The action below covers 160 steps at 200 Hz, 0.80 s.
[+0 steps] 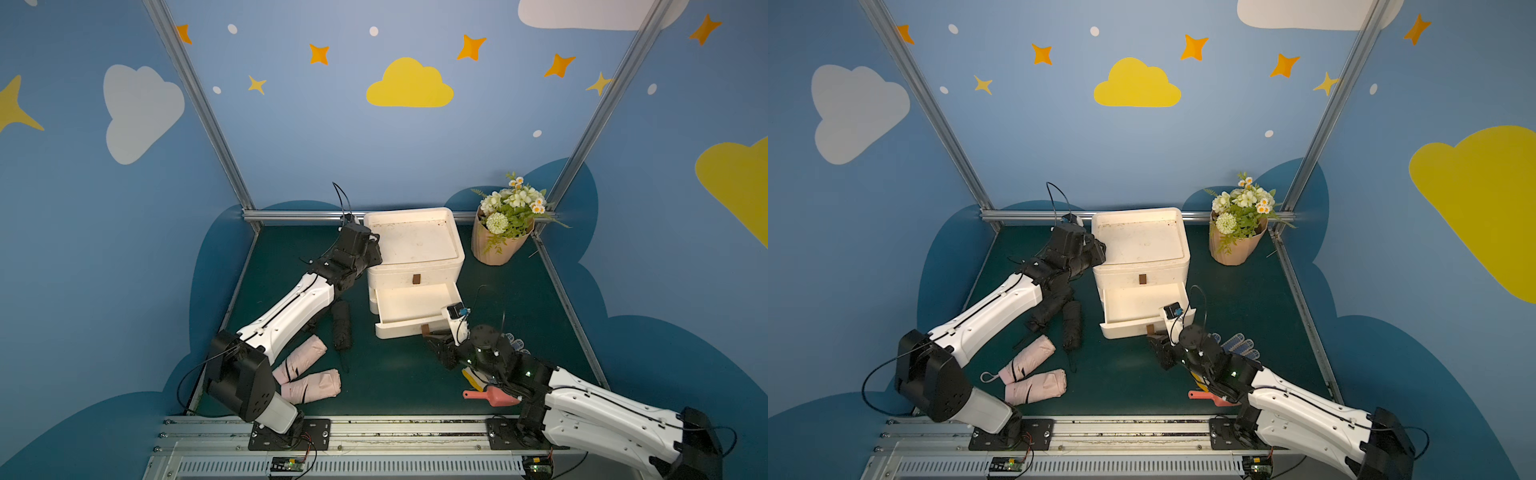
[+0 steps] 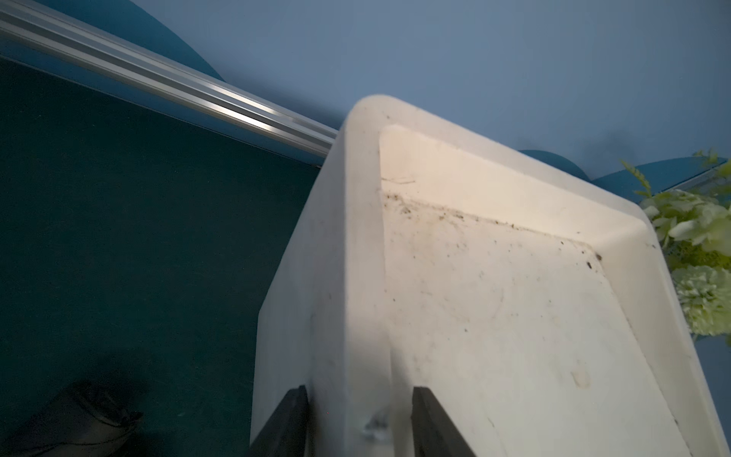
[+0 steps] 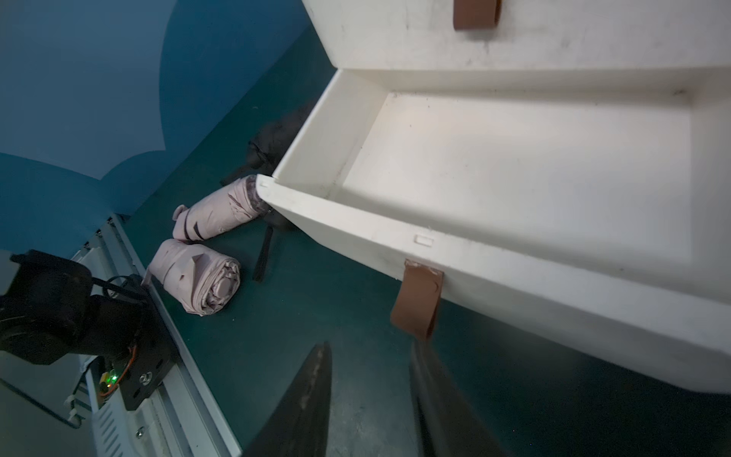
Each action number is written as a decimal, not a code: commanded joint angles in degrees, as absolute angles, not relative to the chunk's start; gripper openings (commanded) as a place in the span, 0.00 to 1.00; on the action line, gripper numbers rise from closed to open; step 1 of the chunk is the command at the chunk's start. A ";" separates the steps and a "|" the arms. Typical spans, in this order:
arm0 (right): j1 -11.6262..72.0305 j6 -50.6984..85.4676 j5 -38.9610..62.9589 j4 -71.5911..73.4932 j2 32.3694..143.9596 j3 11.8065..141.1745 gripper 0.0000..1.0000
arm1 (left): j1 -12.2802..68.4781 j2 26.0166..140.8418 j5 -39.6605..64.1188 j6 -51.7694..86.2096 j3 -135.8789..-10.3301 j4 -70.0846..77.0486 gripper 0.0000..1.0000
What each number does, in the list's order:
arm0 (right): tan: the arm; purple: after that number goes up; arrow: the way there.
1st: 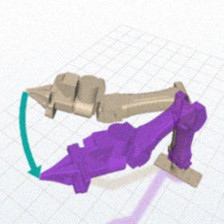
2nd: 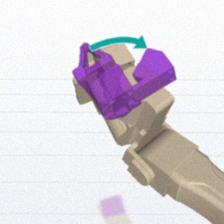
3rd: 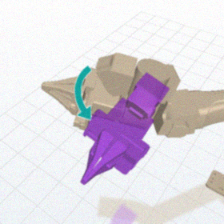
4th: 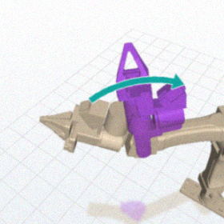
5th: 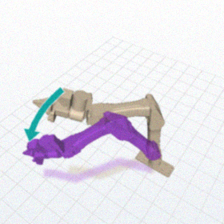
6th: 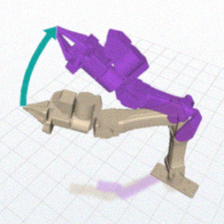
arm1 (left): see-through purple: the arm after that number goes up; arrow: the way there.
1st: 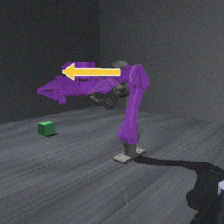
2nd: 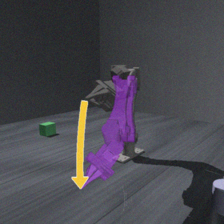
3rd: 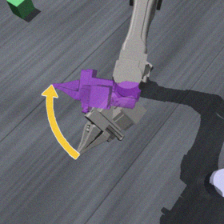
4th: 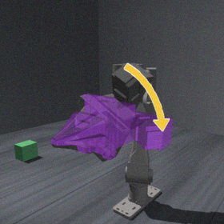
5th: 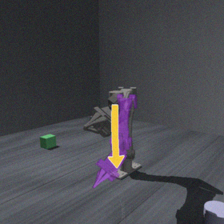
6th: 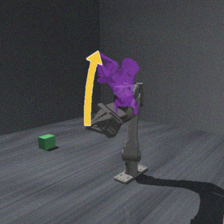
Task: Place the umbrella in the drawer by color
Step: Open the drawer in the storage box, then pick up the umbrella from the center of the board.
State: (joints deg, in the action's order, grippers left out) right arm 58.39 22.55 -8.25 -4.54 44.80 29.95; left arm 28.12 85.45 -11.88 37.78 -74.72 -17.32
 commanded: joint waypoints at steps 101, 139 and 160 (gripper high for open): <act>56.91 3.15 -14.17 -1.22 24.41 23.37 0.47 | 25.69 63.00 -9.82 43.33 -44.52 -29.79 0.38; 56.52 4.16 -13.06 -0.77 26.05 23.37 0.45 | 24.45 71.17 -9.27 43.86 -42.45 -28.97 0.29; 56.52 4.83 -12.68 -0.81 26.26 23.47 0.45 | 24.35 74.51 -7.84 42.91 -42.14 -28.81 0.28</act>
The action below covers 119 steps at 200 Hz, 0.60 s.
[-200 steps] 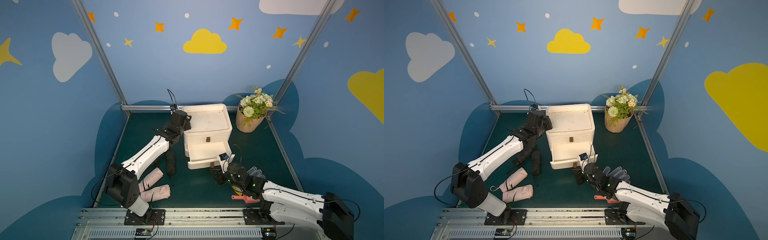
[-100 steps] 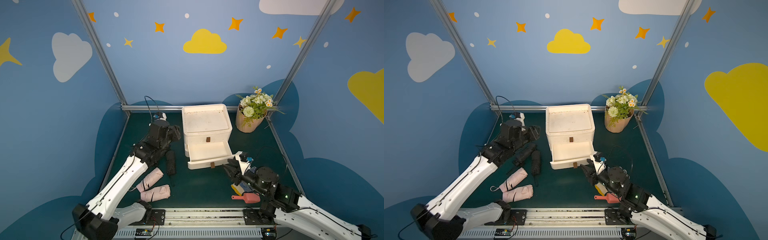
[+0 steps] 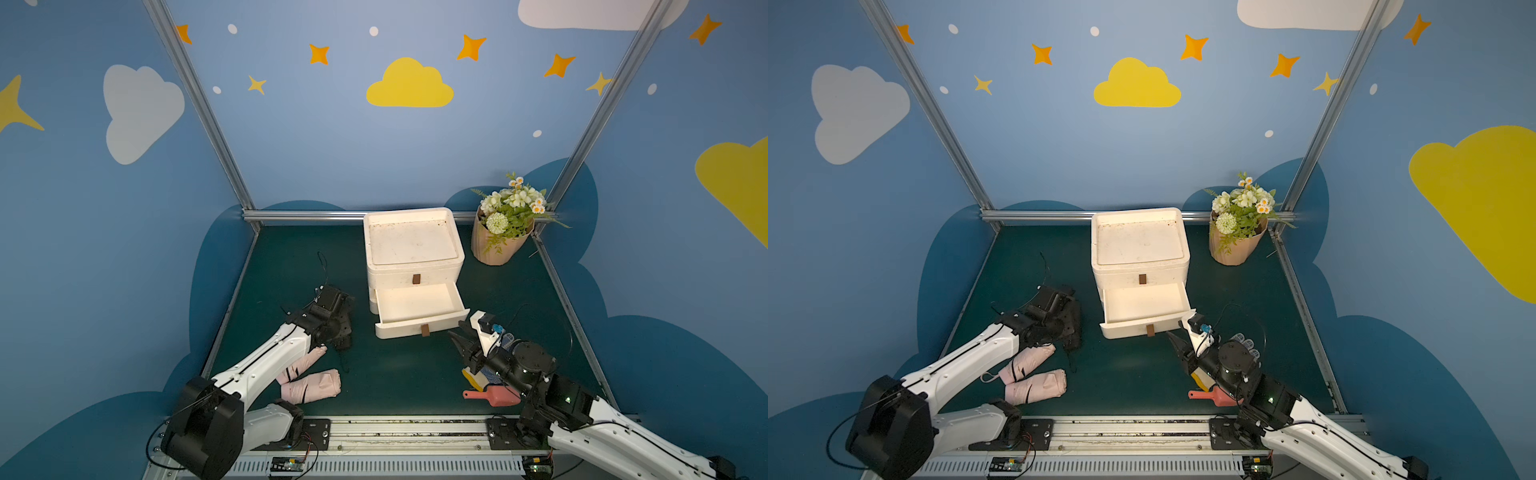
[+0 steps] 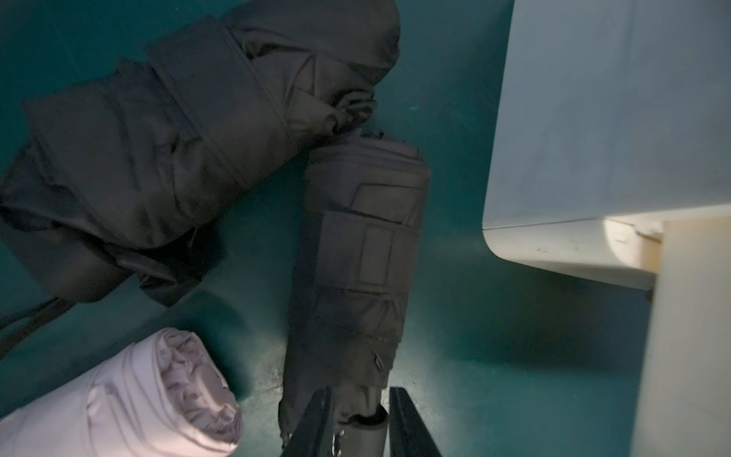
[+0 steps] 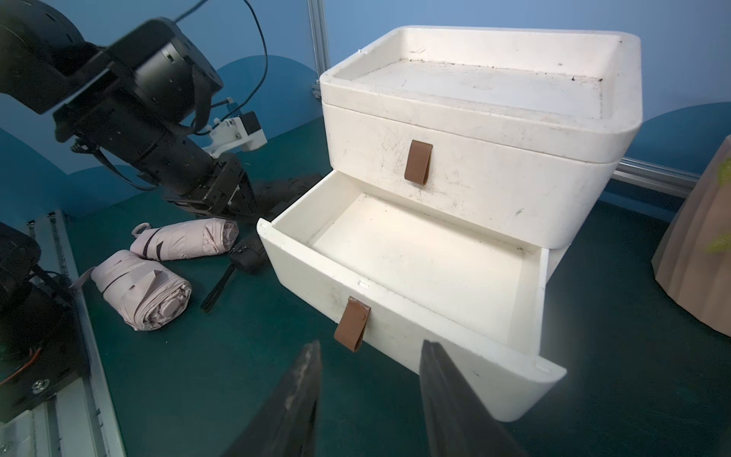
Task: Place the umbrella in the drawer by color
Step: Pick up the umbrella from the center of the board.
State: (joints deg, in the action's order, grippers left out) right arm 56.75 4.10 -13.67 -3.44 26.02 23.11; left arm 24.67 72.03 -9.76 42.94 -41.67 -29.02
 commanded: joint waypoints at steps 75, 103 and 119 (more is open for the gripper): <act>56.43 5.59 -12.72 -1.28 27.42 24.17 0.45 | 23.58 84.44 -6.96 41.51 -39.99 -22.88 0.13; 56.34 5.28 -13.47 -1.56 27.16 24.54 0.45 | 23.57 85.46 -6.33 41.09 -38.68 -20.08 0.03; 56.36 5.27 -13.71 -2.18 27.17 25.14 0.45 | 23.62 83.83 -7.20 40.75 -38.31 -19.84 0.03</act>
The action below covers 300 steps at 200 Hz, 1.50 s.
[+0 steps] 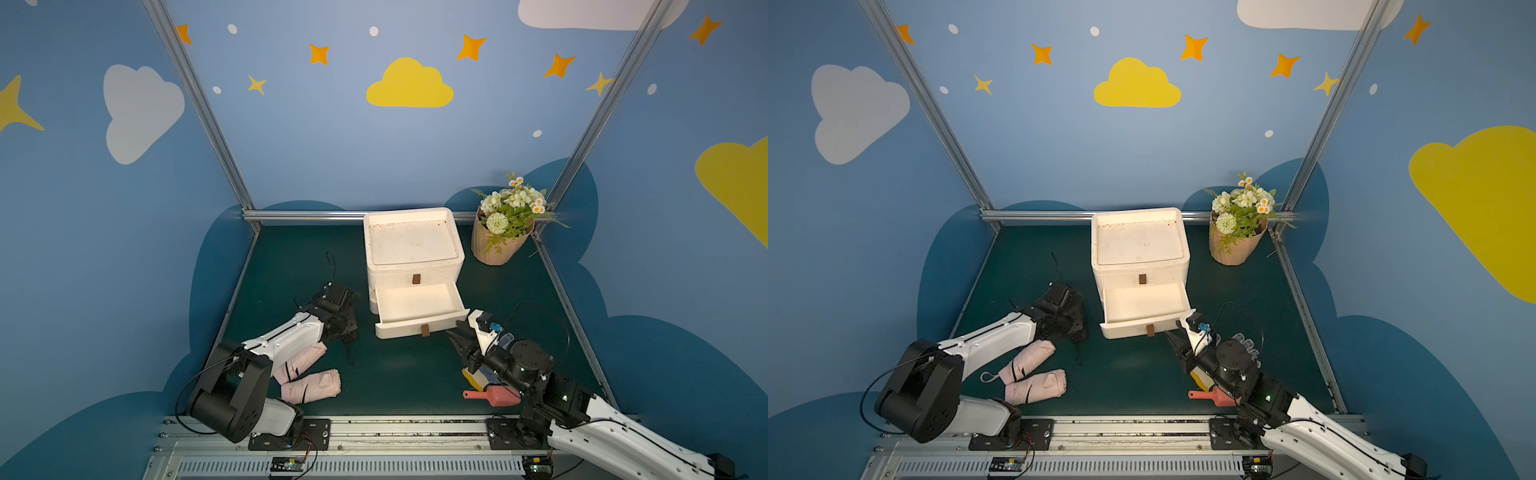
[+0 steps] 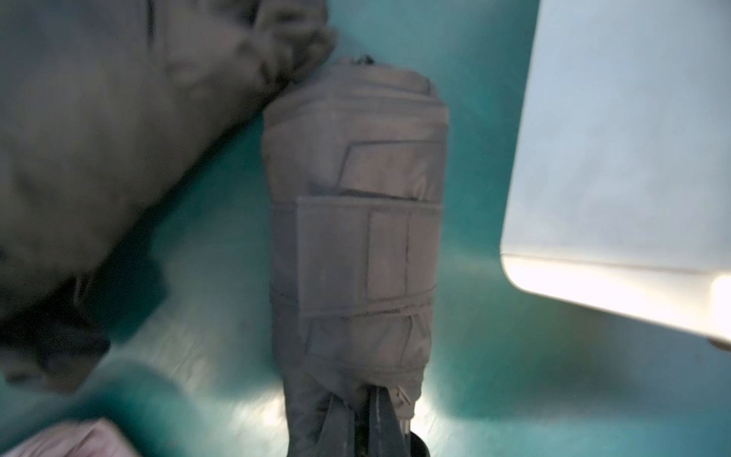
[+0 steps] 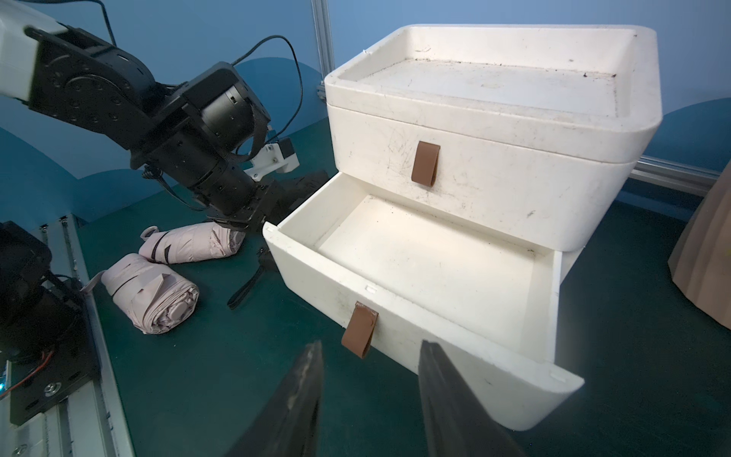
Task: Place the umbrella in the drawer by color
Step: Pick up the umbrella from the center of the board, then place the umbrella in the drawer.
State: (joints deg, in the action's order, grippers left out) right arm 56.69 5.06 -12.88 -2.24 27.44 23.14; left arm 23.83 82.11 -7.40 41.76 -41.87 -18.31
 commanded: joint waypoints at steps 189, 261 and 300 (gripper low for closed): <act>55.90 4.72 2.76 -8.61 49.76 51.91 0.47 | 33.64 20.88 7.21 14.48 -19.74 19.76 0.02; 55.64 8.81 0.11 -18.27 57.12 61.56 0.49 | 54.32 38.10 -12.00 -13.61 -31.10 13.91 0.03; 53.65 12.77 1.66 -20.91 56.48 61.52 0.47 | 57.53 41.90 -16.14 -18.70 -32.54 14.42 0.02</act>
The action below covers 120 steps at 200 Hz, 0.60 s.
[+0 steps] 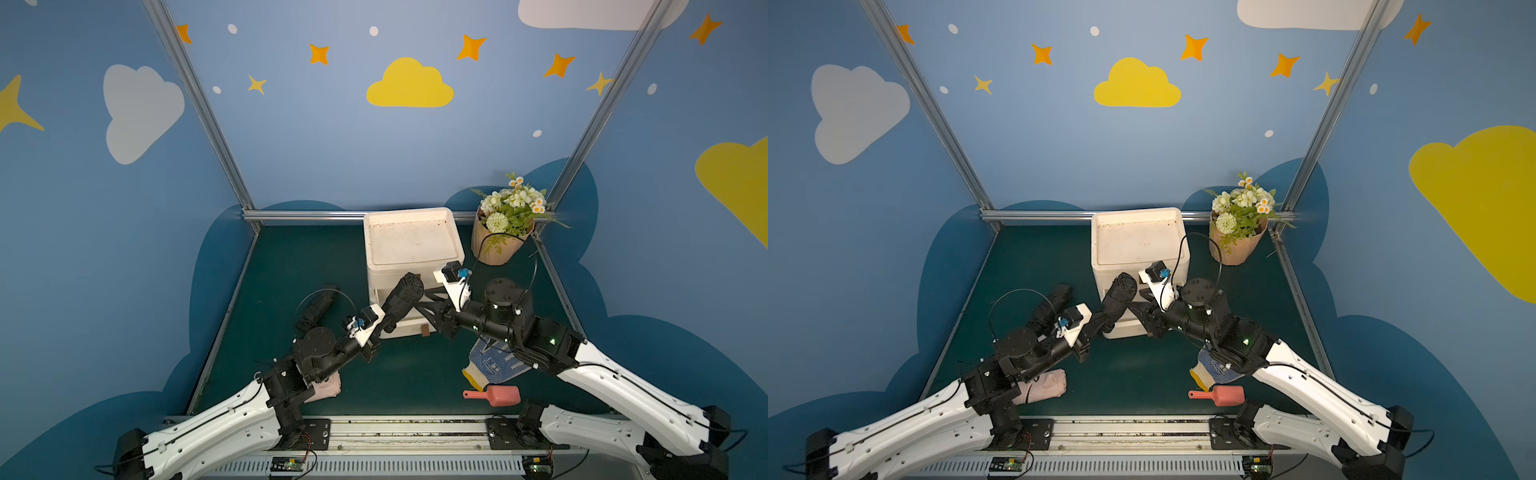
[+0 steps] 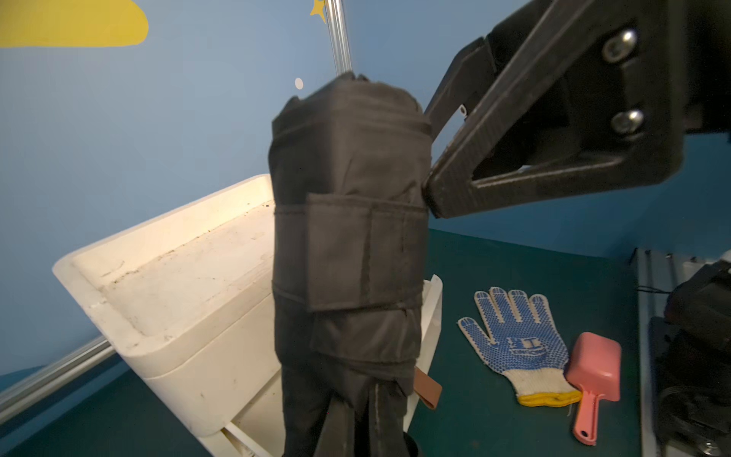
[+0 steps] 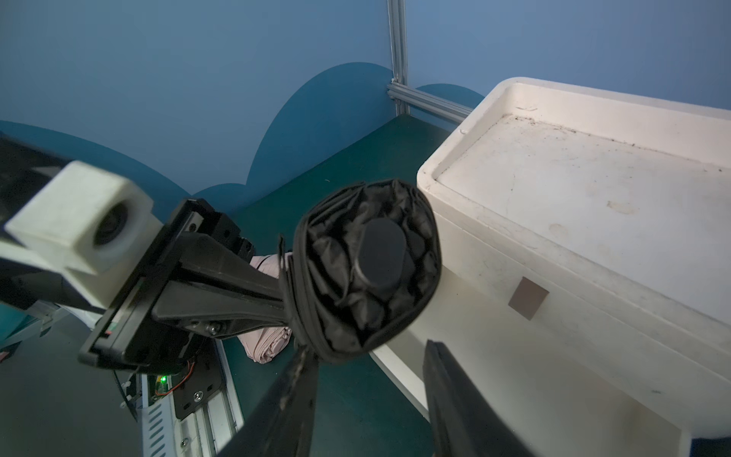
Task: Place the umbrella in the drawer by color
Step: Place the umbrella in the drawer.
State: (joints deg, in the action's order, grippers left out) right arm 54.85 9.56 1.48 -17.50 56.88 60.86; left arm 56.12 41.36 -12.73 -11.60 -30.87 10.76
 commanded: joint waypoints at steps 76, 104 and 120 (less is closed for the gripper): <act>50.16 15.43 8.80 -20.22 54.84 60.30 0.46 | 58.67 41.33 -14.15 -20.12 -30.76 15.03 0.03; 50.16 16.50 11.68 -19.60 55.41 59.98 0.46 | 58.71 41.22 -14.49 -20.35 -30.69 14.59 0.03; 50.16 16.87 13.31 -19.51 55.54 60.03 0.46 | 58.71 41.22 -14.42 -20.54 -30.63 14.32 0.03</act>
State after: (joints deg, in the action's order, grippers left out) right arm 50.43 15.40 10.46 -20.95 55.68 60.49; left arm 58.26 42.30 -15.79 -19.31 -30.81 10.79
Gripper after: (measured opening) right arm 0.459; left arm 0.077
